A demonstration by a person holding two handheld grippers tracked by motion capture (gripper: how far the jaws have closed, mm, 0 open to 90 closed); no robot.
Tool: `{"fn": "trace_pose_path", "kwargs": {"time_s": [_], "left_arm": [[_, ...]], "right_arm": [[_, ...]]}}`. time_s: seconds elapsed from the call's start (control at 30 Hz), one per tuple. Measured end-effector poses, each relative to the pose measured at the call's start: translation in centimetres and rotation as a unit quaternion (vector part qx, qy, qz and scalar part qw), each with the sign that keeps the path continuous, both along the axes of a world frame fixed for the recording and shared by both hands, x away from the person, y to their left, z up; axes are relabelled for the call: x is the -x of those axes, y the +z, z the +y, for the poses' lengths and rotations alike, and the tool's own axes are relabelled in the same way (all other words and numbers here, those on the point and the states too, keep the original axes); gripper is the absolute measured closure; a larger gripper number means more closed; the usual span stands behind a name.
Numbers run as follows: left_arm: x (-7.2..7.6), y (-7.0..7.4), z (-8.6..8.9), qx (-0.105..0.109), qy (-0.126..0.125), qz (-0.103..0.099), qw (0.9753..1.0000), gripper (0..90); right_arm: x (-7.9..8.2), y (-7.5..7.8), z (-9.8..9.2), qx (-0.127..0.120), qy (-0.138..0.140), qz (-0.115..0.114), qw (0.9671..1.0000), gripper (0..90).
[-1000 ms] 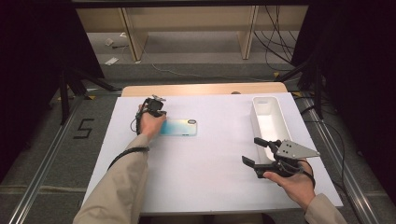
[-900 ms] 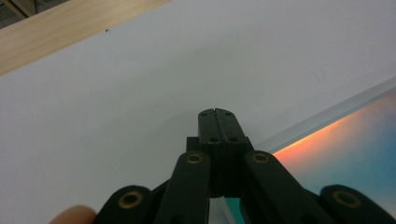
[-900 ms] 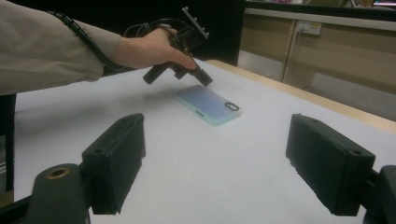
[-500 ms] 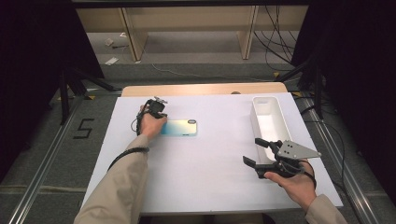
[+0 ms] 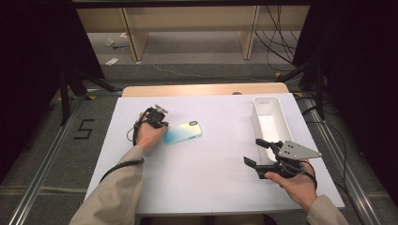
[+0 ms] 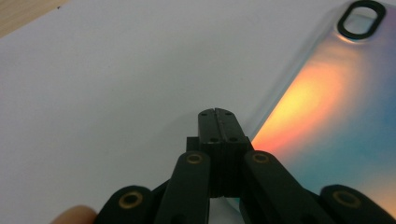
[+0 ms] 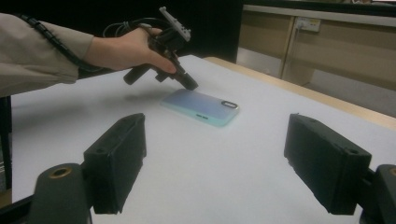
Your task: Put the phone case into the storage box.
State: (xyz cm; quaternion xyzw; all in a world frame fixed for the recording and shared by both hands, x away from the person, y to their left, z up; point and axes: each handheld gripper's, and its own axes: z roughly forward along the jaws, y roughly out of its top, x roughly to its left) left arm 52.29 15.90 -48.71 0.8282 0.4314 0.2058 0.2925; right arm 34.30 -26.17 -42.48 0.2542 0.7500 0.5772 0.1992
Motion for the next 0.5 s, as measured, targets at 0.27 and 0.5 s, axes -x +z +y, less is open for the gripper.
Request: {"fn": "trace_pose_path", "kwargs": {"time_s": [0.27,0.5], "left_arm": [[2.7,-0.2,-0.5,-0.002,-0.026,-0.012,0.9996,90.0],[4.5,-0.3,-0.9,-0.015,-0.042,-0.021,0.9988,90.0]], "right_arm": [[-0.1,0.0,0.1,0.001,-0.003,0.000,1.0000,21.8],[-0.2,0.0,0.2,0.003,-0.002,0.000,1.0000,21.8]]}}
